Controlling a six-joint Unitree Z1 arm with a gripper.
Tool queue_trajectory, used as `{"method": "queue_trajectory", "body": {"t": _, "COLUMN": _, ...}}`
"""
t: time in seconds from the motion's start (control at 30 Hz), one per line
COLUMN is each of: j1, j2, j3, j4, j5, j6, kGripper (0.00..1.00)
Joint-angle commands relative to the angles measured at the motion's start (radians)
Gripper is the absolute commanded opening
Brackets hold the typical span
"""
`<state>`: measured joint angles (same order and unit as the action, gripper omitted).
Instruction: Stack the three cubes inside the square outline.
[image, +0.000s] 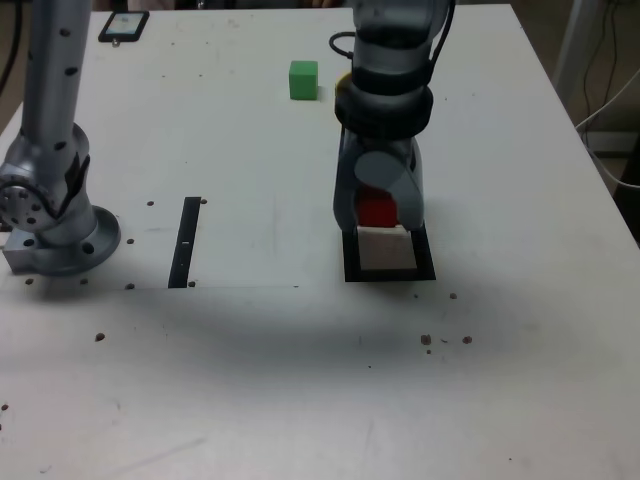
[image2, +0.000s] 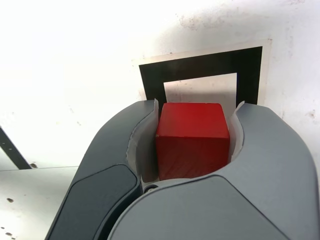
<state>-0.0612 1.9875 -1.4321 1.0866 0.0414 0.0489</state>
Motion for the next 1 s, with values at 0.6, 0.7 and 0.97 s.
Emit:
{"method": "queue_trajectory", "body": {"t": 0.6, "j1": -0.008, "j2": 0.056, "j3": 0.013, "j4": -0.038, "j5": 0.003, "j6": 0.009, "kGripper": 0.38}}
{"method": "queue_trajectory", "body": {"t": 0.7, "j1": -0.011, "j2": 0.063, "j3": 0.02, "j4": -0.053, "j5": -0.002, "j6": 0.013, "kGripper": 0.38}}
{"method": "queue_trajectory", "body": {"t": 0.97, "j1": -0.025, "j2": 0.069, "j3": 0.026, "j4": -0.067, "j5": -0.005, "j6": 0.016, "kGripper": 0.4}}
